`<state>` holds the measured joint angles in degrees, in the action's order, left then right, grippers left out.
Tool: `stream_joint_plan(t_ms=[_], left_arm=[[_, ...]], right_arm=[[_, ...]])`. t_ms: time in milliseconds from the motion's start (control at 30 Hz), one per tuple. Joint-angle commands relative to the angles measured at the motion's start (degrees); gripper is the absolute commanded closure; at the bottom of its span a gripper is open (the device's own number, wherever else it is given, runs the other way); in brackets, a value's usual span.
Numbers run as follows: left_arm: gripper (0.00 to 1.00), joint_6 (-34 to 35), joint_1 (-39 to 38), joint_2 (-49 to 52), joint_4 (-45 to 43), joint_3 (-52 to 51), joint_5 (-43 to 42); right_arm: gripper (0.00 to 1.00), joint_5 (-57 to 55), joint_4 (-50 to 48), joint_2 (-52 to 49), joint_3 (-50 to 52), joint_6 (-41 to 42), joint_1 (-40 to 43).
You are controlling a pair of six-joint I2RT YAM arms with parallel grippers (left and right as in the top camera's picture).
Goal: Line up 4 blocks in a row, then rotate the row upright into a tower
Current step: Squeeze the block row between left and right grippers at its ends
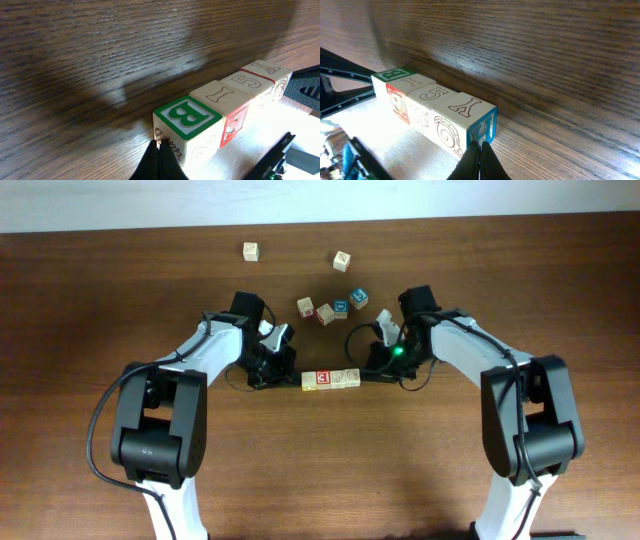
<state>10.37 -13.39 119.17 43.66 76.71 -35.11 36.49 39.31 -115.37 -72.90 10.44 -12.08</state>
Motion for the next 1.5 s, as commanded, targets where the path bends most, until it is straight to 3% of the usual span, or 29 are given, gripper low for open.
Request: stream_joint_plan(t_ms=[0,1467], left_arm=[[1.0,0.52,-0.24,0.2,-0.13,-0.61,-1.18],[1.0,0.52,1.77,0.17,-2.27,-0.59,-5.9]], right_arm=[[0.96,-1.2,0.26,-0.42,-1.33,-0.76,-1.14],[0.96,-1.4,0.33,-0.42,-1.33,-0.52,-1.14]])
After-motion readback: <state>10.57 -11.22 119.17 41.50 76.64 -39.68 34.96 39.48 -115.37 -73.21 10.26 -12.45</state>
